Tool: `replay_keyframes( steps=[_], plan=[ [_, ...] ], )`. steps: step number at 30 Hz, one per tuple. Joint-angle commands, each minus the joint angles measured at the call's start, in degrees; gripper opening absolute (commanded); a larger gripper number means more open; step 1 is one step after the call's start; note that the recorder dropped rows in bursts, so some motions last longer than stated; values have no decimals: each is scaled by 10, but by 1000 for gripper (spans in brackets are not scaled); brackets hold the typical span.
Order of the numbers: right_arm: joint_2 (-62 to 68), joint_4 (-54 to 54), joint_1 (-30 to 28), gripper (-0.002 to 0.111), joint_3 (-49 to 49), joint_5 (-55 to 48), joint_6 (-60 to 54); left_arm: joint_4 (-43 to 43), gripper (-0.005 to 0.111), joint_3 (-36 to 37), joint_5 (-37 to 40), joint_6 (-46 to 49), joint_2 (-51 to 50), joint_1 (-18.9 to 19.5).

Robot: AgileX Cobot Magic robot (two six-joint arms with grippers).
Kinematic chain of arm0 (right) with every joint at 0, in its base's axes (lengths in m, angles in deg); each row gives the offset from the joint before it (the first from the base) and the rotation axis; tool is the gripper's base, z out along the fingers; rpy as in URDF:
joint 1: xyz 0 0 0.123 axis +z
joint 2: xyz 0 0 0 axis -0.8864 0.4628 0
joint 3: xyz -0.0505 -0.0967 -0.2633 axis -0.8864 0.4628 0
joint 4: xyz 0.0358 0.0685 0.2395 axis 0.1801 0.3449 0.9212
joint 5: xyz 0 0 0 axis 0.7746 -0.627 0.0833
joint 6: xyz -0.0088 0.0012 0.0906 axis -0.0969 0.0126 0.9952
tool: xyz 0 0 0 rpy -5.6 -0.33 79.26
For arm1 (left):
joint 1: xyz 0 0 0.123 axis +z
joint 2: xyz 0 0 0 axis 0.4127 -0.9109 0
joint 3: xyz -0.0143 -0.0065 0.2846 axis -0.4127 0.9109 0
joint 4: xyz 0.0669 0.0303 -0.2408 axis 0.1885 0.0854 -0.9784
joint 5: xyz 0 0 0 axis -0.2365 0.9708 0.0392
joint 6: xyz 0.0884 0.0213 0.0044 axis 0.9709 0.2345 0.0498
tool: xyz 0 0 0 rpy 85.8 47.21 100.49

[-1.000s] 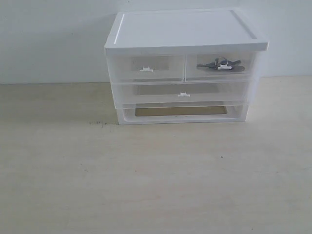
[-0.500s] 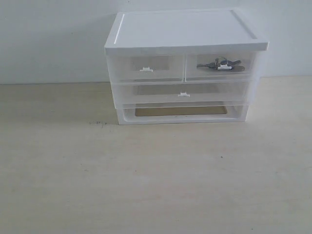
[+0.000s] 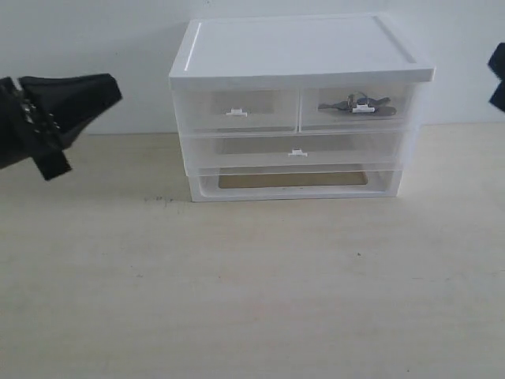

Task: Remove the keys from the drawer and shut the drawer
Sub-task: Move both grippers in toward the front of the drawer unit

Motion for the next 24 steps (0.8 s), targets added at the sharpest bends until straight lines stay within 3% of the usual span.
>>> replay_keyframes(
  steps=[1, 4, 7, 8, 10, 14, 19, 22, 24],
  plan=[
    [117, -44, 0, 0, -40, 29, 11, 2, 4, -57, -8, 54, -99, -42],
    [188, -57, 0, 2, -68, 33, 23, 2, 4, -98, -8, 58, -152, -63],
    [243, -80, 0, 15, -96, 33, 46, 2, 4, -137, -3, 69, -195, -77],
    [276, -89, 0, 30, -117, 33, 77, 3, 4, -161, 26, 82, -218, -87],
    [312, -125, 0, 45, -152, 26, 151, 3, 4, -188, 73, 83, -240, -95],
    [357, -279, 0, 46, -223, 32, 342, 3, 4, -200, 95, 83, -254, -96],
    [381, -277, 0, 46, -295, 10, 433, 3, 4, -200, 95, 83, -254, -96],
    [404, -347, 0, 46, -323, 18, 533, 3, 4, -200, 95, 83, -254, -96],
    [412, -351, 0, 46, -323, 16, 533, -11, 4, -208, 95, 90, -254, -96]
  ],
)
